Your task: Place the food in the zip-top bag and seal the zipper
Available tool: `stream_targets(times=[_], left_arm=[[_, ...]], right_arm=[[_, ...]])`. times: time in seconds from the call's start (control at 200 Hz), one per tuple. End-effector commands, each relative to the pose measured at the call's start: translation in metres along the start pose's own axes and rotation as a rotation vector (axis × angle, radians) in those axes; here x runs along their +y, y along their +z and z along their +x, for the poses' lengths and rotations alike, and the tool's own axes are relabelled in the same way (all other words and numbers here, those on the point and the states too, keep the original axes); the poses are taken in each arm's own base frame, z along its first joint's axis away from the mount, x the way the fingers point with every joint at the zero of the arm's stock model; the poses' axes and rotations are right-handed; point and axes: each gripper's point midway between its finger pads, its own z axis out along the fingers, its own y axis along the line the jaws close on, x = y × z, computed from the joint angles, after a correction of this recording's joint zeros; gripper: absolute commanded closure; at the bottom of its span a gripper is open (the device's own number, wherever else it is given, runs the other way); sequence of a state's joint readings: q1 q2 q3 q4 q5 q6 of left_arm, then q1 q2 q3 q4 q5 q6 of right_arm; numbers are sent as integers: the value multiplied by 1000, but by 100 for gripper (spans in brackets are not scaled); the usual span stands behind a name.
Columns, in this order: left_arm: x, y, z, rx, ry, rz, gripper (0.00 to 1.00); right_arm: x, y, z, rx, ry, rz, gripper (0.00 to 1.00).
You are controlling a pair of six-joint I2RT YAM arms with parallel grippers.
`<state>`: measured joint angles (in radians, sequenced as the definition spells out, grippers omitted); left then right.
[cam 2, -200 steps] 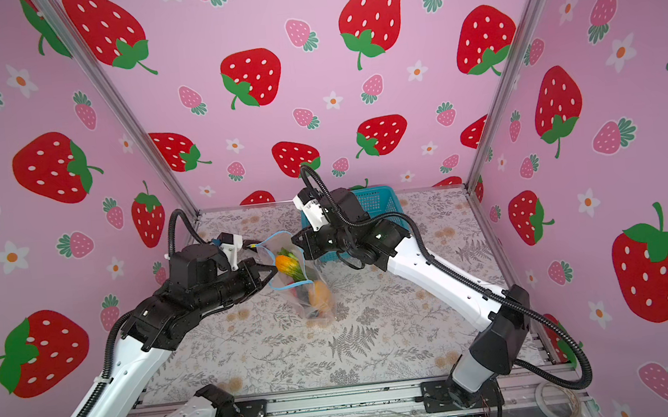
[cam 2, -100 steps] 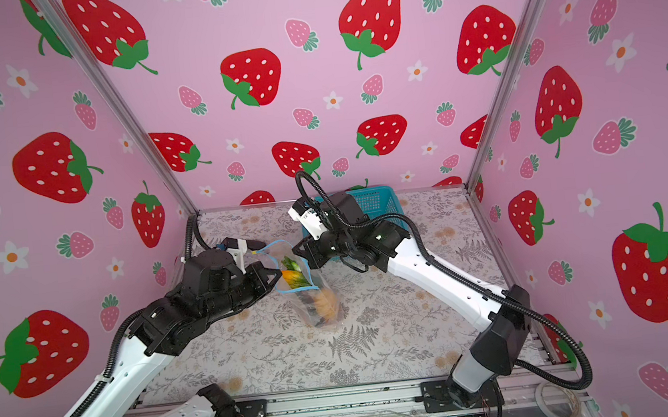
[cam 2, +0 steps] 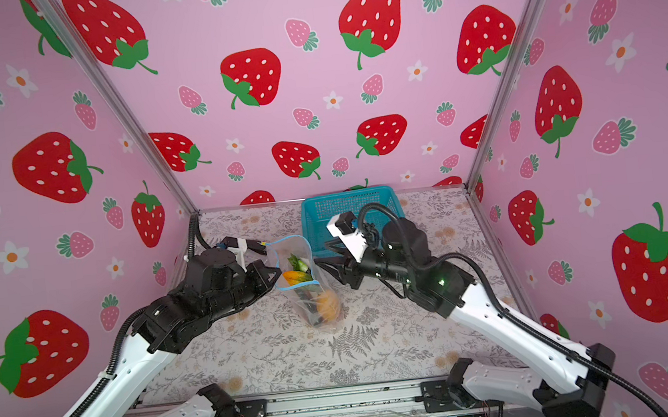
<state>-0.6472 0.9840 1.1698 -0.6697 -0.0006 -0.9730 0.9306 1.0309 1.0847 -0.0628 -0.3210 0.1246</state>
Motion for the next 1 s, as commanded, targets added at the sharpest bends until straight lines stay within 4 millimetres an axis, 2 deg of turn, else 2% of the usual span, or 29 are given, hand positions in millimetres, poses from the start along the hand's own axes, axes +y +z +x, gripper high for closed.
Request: stream_targets(times=[0.0,0.09,0.11,0.145,0.165,0.285,0.305,0.38,0.46,0.67,0.905,0.995], left_arm=[[-8,-2,-9,-32,4,12,100],[-9,-1,-9,-32,6,14,100],[-9,0,-9,-30,6,11,100],[-9,1,-9,-28,6,11,100],[-9,1,-9,-27,7,12,100],[-8,4,-7,-22,0,11,100],[-8,4,-7,-22,1,11,100],[-8,3,-7,-22,-1,12,100],[-8,2,-7,-23,-2,13,100],[-7,2,-7,-24,-2,12,100],[-6,1,-6,-23,-3,12,100],[-5,0,-5,-25,-3,13,100]], right_arm=[[12,-7,2,-158,-140,7,50],[21,-6,25,-159,-166,7,49],[25,-14,19,-189,-172,6,49],[28,-13,23,-193,-167,3,49],[29,-13,24,-195,-164,1,45],[37,-5,35,-189,-159,-21,40],[35,3,46,-154,-155,-16,39],[30,10,54,-128,-160,11,39],[28,12,54,-131,-166,26,47],[28,16,52,-145,-171,22,78],[32,28,57,-142,-165,-7,80],[32,30,55,-148,-165,-11,86]])
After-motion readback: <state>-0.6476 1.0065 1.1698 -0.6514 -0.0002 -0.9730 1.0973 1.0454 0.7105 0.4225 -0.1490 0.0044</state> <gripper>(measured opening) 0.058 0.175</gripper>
